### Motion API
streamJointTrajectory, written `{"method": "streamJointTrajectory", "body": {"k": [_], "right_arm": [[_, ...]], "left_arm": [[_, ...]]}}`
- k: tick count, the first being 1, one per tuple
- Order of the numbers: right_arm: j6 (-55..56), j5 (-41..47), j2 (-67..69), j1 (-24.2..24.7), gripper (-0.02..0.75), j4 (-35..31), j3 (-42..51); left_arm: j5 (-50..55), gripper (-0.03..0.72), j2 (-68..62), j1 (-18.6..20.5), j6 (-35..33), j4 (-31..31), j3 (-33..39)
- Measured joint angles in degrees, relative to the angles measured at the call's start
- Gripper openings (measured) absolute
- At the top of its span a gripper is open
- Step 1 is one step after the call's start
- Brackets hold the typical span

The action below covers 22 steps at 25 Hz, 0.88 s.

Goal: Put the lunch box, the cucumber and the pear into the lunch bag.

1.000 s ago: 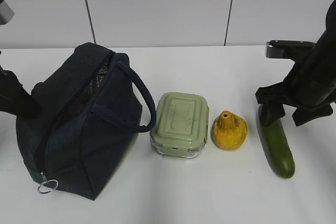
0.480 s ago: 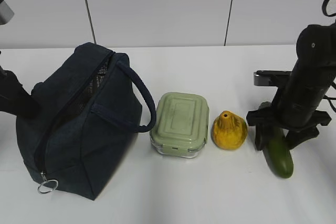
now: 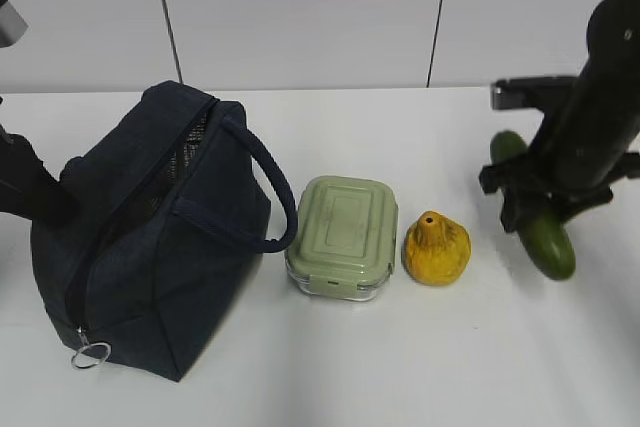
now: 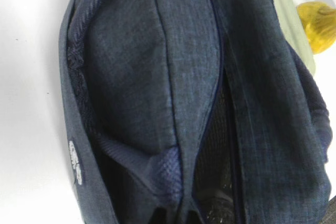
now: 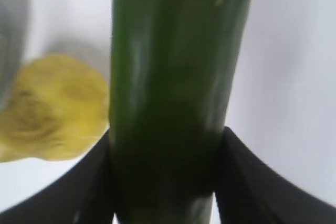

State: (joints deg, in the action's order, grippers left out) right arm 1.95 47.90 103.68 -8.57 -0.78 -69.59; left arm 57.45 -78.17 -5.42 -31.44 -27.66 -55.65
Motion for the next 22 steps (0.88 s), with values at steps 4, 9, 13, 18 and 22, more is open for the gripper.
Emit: {"method": "streamJointTrajectory", "body": {"k": [4, 9, 13, 18, 22], "right_arm": [[-0.4, 0.4, -7.1, -6.6, 0.359, -0.9, -6.7], [-0.6, -0.6, -7.9, -17.3, 0.359, -9.0, -15.3], [-0.6, -7.4, -5.9, -23.4, 0.356, -20.1, -18.0], [-0.6, -17.7, -1.1, -28.7, 0.356, -29.3, -18.2], [-0.6, -25.7, 2.1, -32.5, 0.356, -34.2, -18.2]], "left_arm": [[-0.1, 0.004, 0.0, 0.0, 0.0, 0.0, 0.0], [-0.1, 0.004, 0.0, 0.0, 0.0, -0.1, 0.0], [-0.2, 0.004, 0.0, 0.0, 0.0, -0.2, 0.0], [-0.2, 0.004, 0.0, 0.0, 0.0, -0.4, 0.0], [-0.1, 0.004, 0.0, 0.0, 0.0, -0.4, 0.0]]}}
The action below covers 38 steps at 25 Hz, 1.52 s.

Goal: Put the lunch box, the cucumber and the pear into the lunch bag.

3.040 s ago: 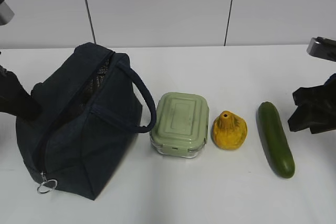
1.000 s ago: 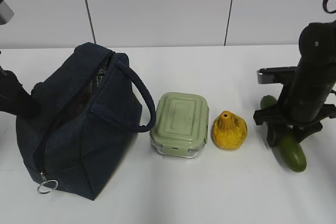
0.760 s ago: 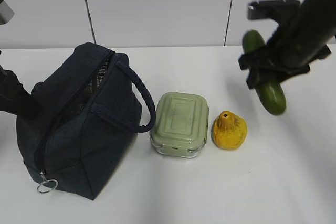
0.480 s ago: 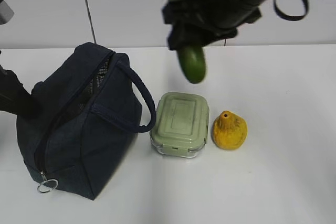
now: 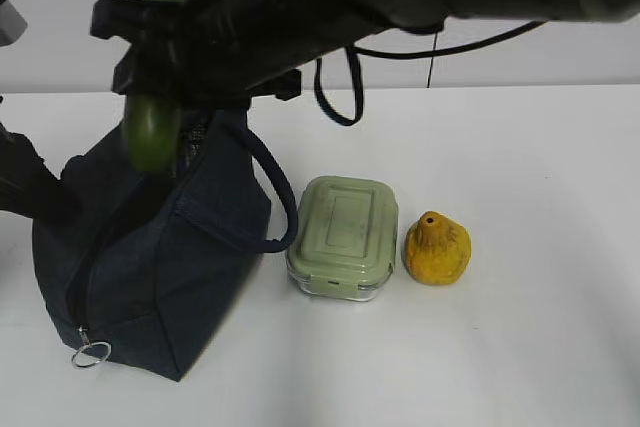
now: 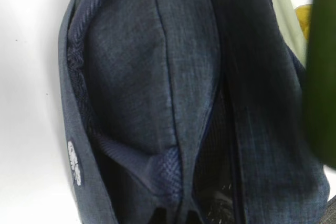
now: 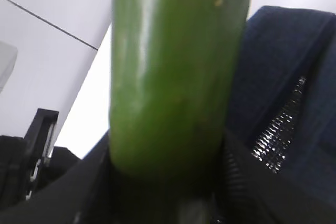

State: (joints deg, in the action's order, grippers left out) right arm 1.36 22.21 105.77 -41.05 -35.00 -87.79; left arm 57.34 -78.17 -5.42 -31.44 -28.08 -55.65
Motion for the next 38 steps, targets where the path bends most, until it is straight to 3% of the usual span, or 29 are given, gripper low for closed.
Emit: {"method": "streamJointTrajectory", "body": {"k": [7, 13, 23, 28, 35, 38], "right_arm": [[0.0, -3.8, 4.9, -2.8, 0.356, -0.3, 0.0], [1.3, 1.8, 6.3, -2.8, 0.355, 7.8, 0.0], [12.7, 11.3, 6.3, -2.8, 0.354, 19.9, 0.0], [14.2, 13.2, 6.3, -2.8, 0.358, 21.4, 0.0], [14.3, 14.7, 6.3, -2.8, 0.542, 21.8, -0.3], [13.6, 15.4, 6.3, -2.8, 0.575, 21.8, -2.0]], "left_arm": [[0.1, 0.004, 0.0, 0.0, 0.0, 0.0, 0.0], [0.1, 0.004, 0.0, 0.0, 0.0, 0.0, 0.0], [0.1, 0.003, 0.0, 0.0, 0.0, -0.2, 0.0], [0.1, 0.003, 0.0, 0.0, 0.0, -0.4, 0.0], [0.0, 0.003, 0.0, 0.0, 0.0, -0.5, 0.0], [0.0, 0.003, 0.0, 0.0, 0.0, -0.5, 0.0]]}}
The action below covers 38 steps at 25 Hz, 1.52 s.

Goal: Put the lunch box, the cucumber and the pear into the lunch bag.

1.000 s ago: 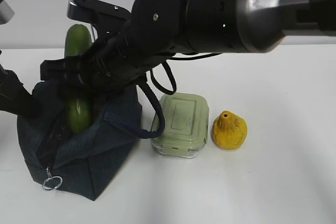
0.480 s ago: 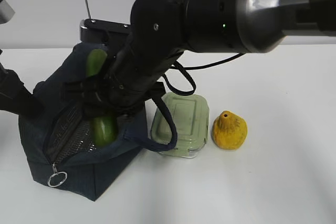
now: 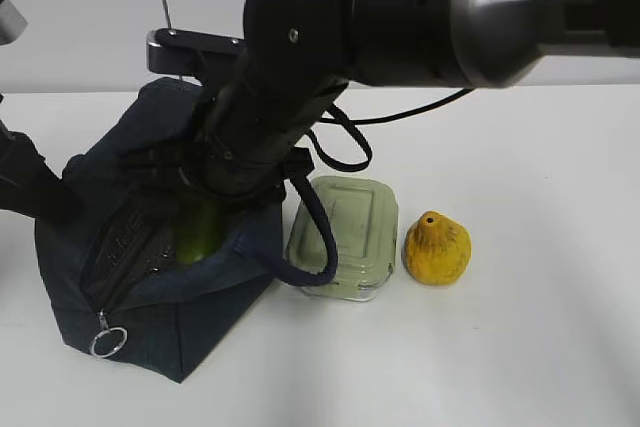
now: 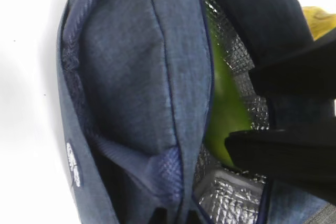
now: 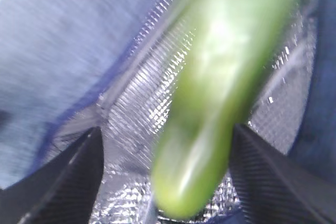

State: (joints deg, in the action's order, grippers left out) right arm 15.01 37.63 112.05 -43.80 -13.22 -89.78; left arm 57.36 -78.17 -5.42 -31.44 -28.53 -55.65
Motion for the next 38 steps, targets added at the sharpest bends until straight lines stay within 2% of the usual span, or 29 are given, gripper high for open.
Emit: {"method": "streamJointTrajectory", "body": {"k": [8, 10, 14, 17, 22, 26, 29, 38], "right_arm": [[-2.5, 3.4, 0.0, 0.0, 0.583, 1.1, -7.9], [-2.8, 6.5, 0.0, 0.0, 0.583, 4.9, -11.6], [-0.4, 15.0, -0.7, 0.8, 0.583, 17.4, -14.3], [-0.3, 22.0, -1.0, 3.8, 0.583, 21.3, -14.4], [-5.0, 31.1, -1.0, 10.8, 0.583, 21.2, -14.4], [-9.6, 32.4, -1.1, 15.3, 0.583, 18.9, -11.2], [-10.8, 32.5, -1.1, 16.7, 0.582, 19.4, -8.2], [-11.3, 32.5, -0.7, 16.8, 0.582, 20.9, -0.3]], "left_arm": [[0.0, 0.003, 0.0, 0.0, 0.0, 0.1, 0.0], [0.0, 0.003, 0.0, 0.0, 0.0, 0.1, 0.0], [0.0, 0.003, 0.0, 0.0, 0.0, 0.2, 0.0], [0.0, 0.003, 0.0, 0.0, 0.0, 0.2, 0.0], [-0.1, 0.003, 0.0, 0.0, 0.0, 0.3, 0.0], [-0.1, 0.002, 0.0, 0.0, 0.0, 0.3, 0.0], [-0.1, 0.002, 0.0, 0.0, 0.0, 0.3, 0.0], [0.0, 0.002, 0.0, 0.0, 0.0, 0.3, 0.0]]}}
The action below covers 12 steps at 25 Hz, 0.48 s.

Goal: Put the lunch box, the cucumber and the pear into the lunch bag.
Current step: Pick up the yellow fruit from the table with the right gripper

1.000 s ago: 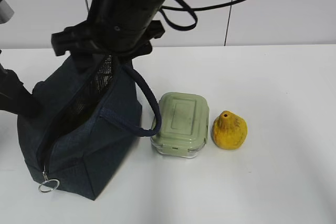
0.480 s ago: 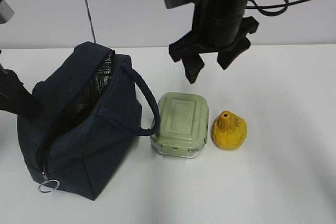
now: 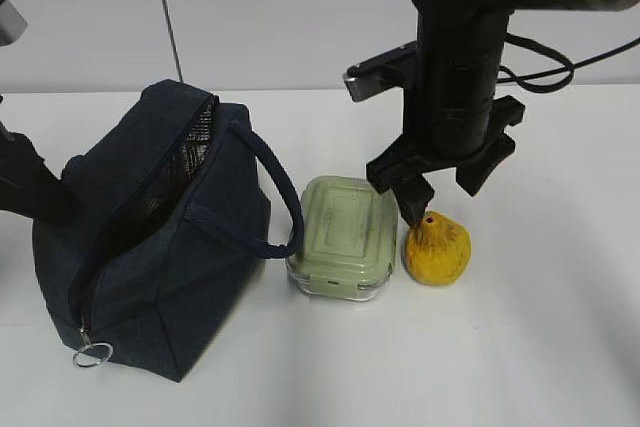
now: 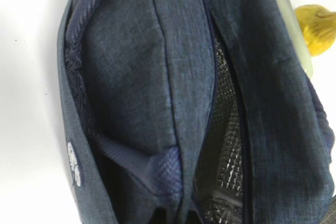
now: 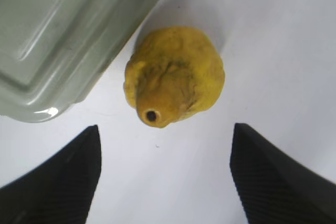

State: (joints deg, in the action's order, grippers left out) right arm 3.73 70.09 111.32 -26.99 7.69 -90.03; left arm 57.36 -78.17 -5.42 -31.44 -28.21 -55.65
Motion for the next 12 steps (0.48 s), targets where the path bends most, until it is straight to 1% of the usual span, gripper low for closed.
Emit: {"method": "streamJointTrajectory", "body": {"k": [4, 9, 12], "right_arm": [[-0.1, -1.5, 0.8, 0.0, 0.577, 0.4, 1.8], [-0.1, -3.5, 2.5, 0.0, 0.507, 0.2, 1.8], [-0.2, -3.9, 4.1, 0.0, 0.49, 0.2, 1.8]], "left_arm": [[0.0, 0.002, 0.0, 0.0, 0.0, 0.0, 0.0], [0.1, 0.002, 0.0, 0.0, 0.0, 0.0, 0.0], [0.1, 0.002, 0.0, 0.0, 0.0, 0.0, 0.0]]}}
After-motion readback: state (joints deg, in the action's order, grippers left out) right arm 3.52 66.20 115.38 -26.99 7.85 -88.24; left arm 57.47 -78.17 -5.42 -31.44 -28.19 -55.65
